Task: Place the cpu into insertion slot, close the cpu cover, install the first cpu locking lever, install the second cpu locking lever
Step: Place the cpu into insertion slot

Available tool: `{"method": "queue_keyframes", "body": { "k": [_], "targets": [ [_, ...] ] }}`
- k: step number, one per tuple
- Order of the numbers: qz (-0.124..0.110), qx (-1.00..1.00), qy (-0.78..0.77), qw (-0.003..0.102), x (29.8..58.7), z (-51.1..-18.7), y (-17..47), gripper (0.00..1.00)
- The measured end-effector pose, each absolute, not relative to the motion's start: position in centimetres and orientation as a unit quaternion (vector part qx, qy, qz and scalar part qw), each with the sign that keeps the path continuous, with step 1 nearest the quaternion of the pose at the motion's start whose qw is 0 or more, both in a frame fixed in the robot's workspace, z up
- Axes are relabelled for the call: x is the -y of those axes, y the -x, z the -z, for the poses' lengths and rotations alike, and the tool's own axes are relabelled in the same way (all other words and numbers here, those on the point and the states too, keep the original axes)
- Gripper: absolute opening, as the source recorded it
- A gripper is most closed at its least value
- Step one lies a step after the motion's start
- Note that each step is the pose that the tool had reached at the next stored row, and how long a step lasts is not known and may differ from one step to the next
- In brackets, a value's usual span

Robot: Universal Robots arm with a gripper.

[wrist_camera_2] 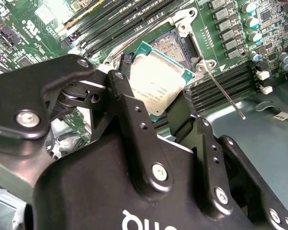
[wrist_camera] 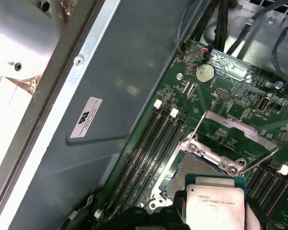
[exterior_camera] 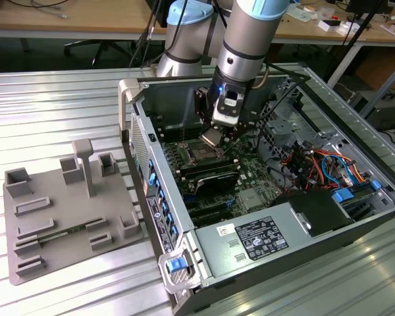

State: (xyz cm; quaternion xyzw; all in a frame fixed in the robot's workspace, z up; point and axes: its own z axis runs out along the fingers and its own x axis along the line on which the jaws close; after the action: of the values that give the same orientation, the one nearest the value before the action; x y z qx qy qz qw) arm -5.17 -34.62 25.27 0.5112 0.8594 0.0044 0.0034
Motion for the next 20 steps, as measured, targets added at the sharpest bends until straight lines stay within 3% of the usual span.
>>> {"method": "queue_keyframes", "body": {
  "k": [20],
  "targets": [
    [-0.004,-0.833,-0.553,0.004,34.63,-25.11,5.17,0.55]
  ]
}}
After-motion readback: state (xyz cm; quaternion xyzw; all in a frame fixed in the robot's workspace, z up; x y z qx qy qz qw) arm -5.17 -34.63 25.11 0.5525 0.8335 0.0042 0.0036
